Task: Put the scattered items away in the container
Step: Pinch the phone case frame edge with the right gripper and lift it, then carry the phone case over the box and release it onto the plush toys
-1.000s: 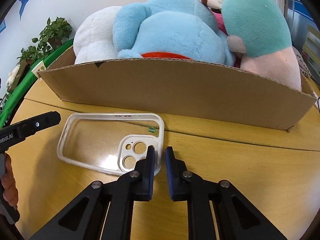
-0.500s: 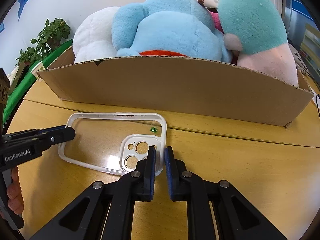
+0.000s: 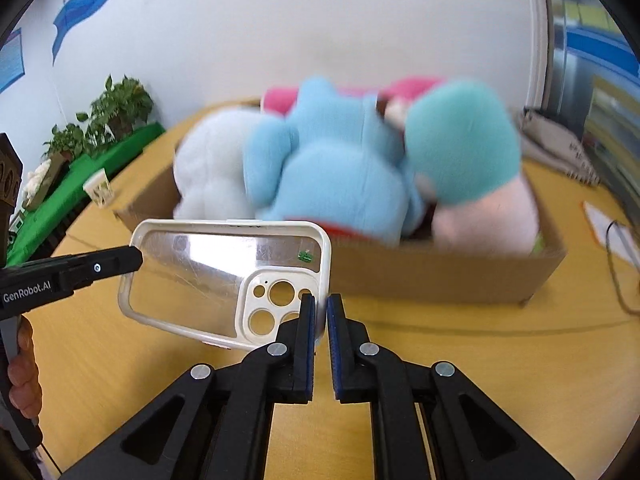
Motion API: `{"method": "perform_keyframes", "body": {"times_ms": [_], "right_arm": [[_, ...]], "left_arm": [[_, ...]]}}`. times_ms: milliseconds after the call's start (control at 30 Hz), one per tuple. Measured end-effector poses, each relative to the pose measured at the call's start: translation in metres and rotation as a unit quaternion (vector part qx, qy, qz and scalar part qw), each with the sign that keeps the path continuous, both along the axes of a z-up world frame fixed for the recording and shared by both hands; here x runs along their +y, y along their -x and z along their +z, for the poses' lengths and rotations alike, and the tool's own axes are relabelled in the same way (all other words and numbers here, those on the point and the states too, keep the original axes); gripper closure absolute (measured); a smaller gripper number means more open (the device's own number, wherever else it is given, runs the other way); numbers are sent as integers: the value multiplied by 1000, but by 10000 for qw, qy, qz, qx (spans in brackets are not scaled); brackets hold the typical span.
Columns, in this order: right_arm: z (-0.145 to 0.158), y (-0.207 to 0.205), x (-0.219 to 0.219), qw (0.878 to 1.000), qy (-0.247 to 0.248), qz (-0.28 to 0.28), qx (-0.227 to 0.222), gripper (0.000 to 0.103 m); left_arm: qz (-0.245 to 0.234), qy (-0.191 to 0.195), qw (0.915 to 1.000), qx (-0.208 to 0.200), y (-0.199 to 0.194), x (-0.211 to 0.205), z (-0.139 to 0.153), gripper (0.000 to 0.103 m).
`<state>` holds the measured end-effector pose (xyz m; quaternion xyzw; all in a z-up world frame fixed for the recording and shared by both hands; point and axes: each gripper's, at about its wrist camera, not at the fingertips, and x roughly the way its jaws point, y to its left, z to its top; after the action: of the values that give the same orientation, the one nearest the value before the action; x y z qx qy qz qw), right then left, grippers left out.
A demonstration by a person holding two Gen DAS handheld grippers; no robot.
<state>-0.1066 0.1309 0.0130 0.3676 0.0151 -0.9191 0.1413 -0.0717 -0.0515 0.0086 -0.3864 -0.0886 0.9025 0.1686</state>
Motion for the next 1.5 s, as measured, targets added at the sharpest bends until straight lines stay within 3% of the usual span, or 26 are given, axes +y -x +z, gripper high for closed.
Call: {"method": "perform_keyframes", "body": {"times_ms": [167,367,500,667,833,1033,1267,1500], "right_arm": [[58,5,3,9977,-69,34,669,96],[112,36,3,9931,-139,116,1158,96],[134,59,4,9906,-106,173,1352,96],[138,94,5,9905,-85,208,1357,95],[124,139,9,9936,104,112,1121,96],[108,179,9,9958,-90,-76,910,96],[63,221,26,9991,-47,-337,235,96],[42,244,33,9984,-104,-514,-203,96]], "left_arm": [[-155,-19,9983,565,11,13,61,95],[-182,-43,9951,975,35,23,112,95],[-102,49,9939,1094,57,31,132,95],[-92,74,9930,1173,87,45,144,96],[-291,-77,9942,1035,119,55,135,95],[-335,-118,9972,658,162,73,101,96],[-346,9,9993,102,196,103,58,96],[-356,-78,9986,-377,216,105,20,93]]}}
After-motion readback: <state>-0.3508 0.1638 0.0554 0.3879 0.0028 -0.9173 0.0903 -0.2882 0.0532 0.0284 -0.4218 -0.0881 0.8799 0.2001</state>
